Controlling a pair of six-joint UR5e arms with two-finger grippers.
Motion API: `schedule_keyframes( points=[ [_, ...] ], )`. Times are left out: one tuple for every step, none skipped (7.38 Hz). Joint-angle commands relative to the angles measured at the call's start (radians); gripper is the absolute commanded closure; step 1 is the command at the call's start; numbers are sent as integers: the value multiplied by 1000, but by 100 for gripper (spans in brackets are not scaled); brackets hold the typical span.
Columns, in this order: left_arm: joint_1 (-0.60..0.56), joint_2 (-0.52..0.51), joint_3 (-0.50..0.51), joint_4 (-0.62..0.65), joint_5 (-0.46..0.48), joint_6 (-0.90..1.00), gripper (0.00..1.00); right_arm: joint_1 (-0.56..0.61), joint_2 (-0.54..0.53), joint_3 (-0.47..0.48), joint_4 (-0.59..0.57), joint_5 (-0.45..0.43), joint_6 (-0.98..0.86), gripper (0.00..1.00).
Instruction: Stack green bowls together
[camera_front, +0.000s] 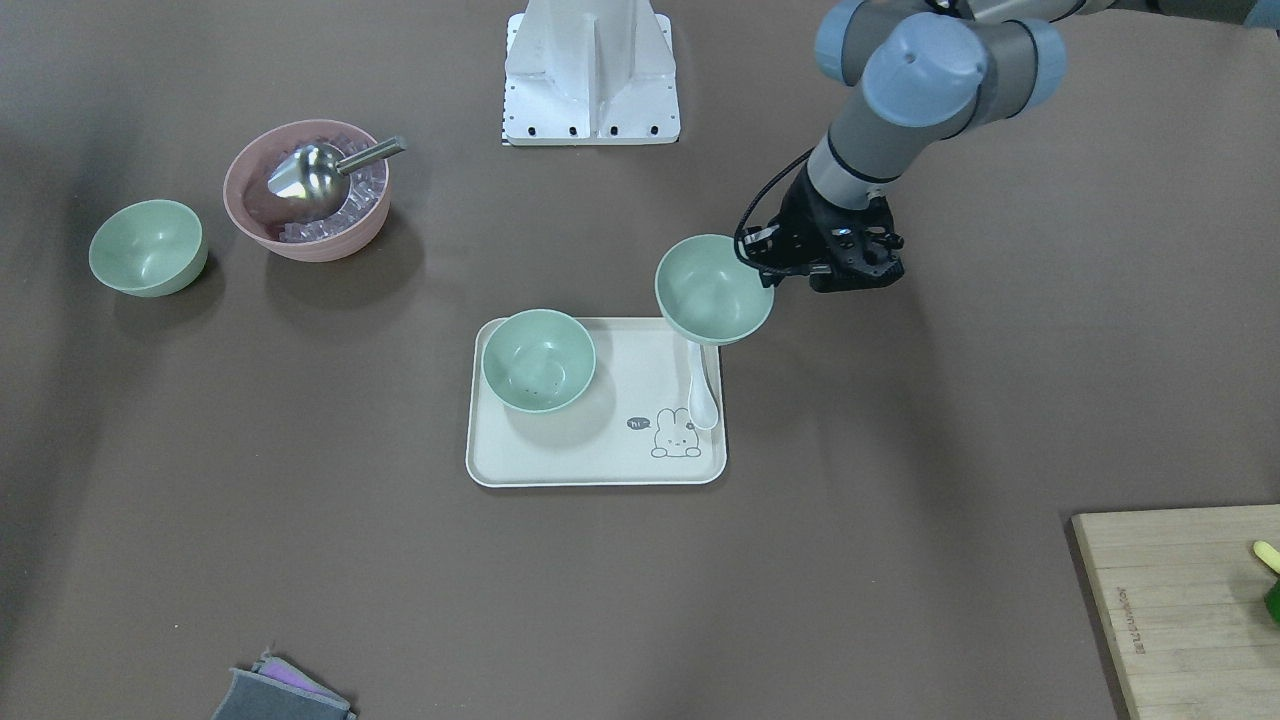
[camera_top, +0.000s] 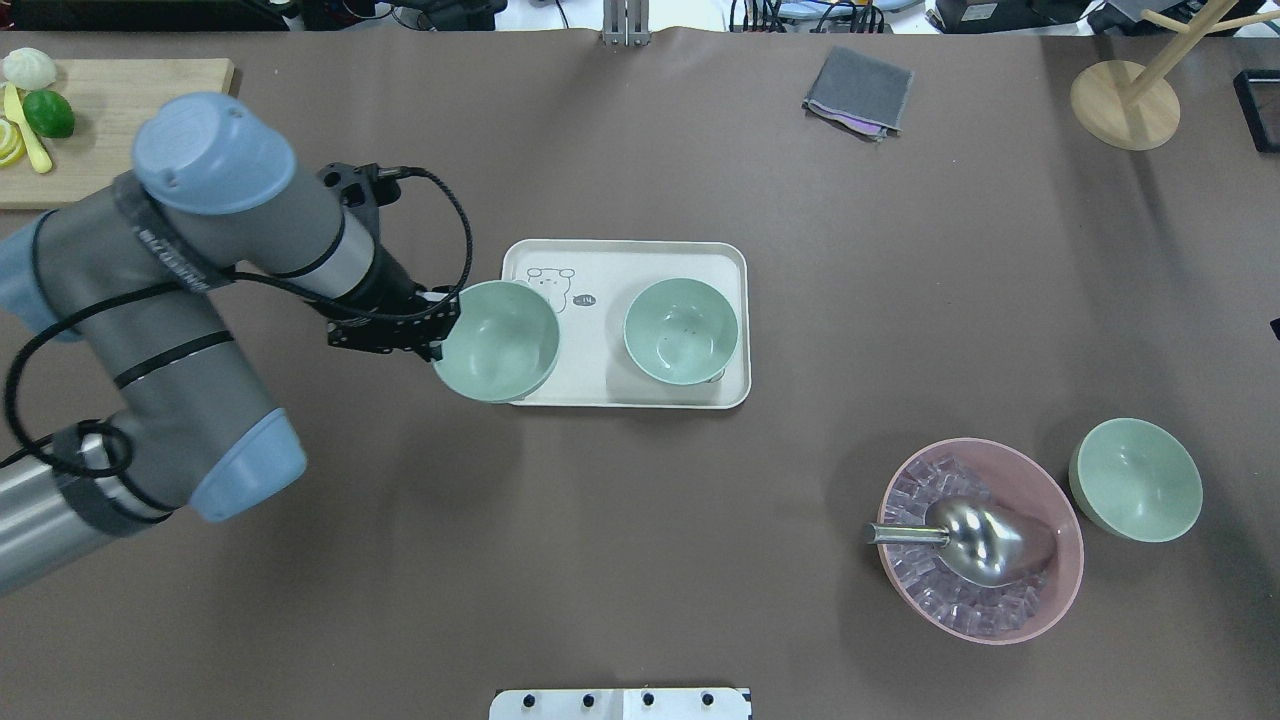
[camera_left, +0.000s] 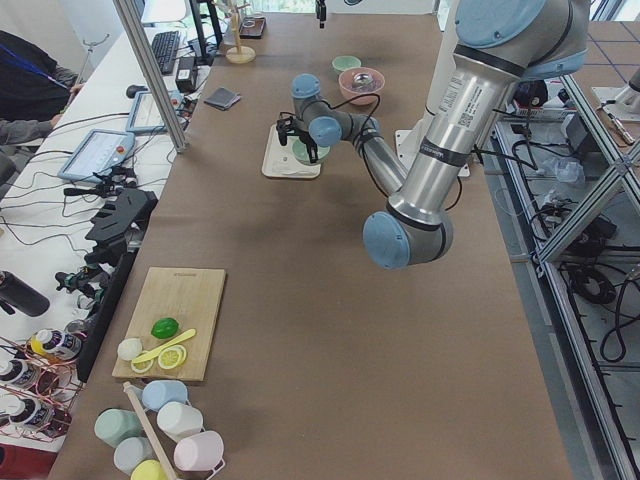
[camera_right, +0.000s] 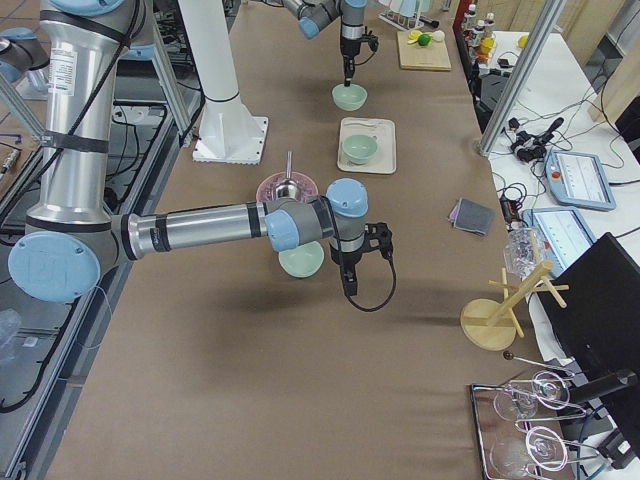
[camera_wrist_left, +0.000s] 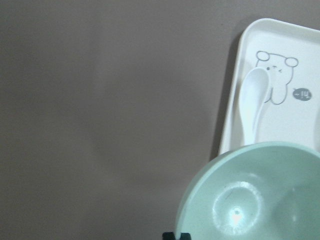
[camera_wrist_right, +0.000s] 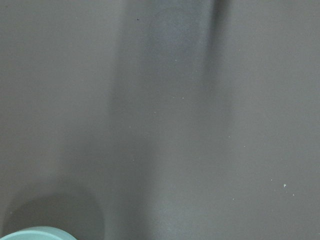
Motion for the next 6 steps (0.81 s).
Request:
schedule_keyframes(
  points=[
    [9,-169,140,12,-4,-102,100,-2,0,0,0,1,1,0],
    [9,-229,198,12,-2,-146,100,-2,0,0,0,0,1,0],
    [9,-292,261,10,-2,-165,100,-2,2,0,0,-2,1,0],
    [12,-326,289,10,-1,-205,100,-2,3,0,0,-2,3,0],
    [50,-338,289,3,45,-245,100,-2,3,0,0,0,3,0],
    [101,-341,291,-1,111,-269,100,-2,5,0,0,-2,3,0]
  ],
)
